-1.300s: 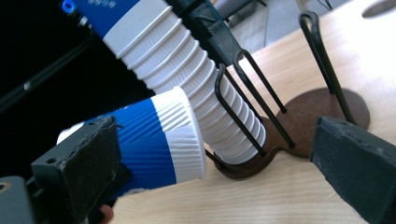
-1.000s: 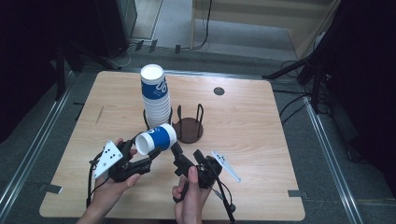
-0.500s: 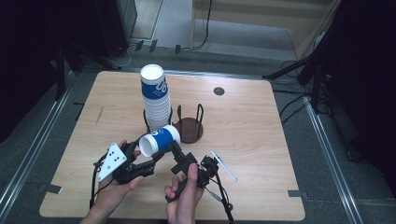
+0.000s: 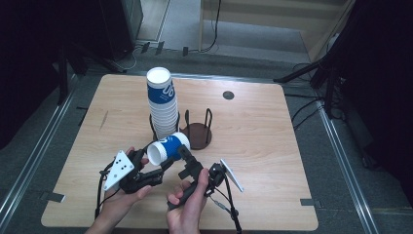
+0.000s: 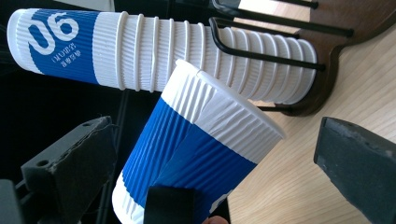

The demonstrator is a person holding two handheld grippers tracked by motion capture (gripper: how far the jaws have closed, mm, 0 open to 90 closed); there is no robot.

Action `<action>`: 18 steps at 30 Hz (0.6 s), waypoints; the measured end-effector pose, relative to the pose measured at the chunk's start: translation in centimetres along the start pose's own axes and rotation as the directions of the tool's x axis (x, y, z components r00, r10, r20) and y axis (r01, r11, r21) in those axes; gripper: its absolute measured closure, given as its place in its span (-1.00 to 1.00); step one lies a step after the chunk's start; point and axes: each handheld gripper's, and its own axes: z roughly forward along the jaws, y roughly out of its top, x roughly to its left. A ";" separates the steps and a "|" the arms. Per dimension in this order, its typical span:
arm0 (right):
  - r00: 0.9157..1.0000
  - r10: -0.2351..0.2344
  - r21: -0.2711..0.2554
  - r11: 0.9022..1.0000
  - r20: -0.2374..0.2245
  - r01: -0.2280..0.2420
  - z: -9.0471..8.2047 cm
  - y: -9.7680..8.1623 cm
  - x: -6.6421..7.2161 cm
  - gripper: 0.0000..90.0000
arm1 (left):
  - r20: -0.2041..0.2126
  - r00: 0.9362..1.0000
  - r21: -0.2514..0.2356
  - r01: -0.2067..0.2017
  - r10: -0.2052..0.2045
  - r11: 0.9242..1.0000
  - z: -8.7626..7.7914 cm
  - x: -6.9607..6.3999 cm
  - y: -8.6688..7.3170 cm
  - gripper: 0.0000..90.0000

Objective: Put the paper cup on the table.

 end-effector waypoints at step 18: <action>0.983 0.177 0.056 0.983 -0.051 -0.174 1.0 0.2 -0.7 -1.00 | 0.013 1.000 -0.001 -0.010 0.010 1.000 0.1 -0.4 -0.1 -0.39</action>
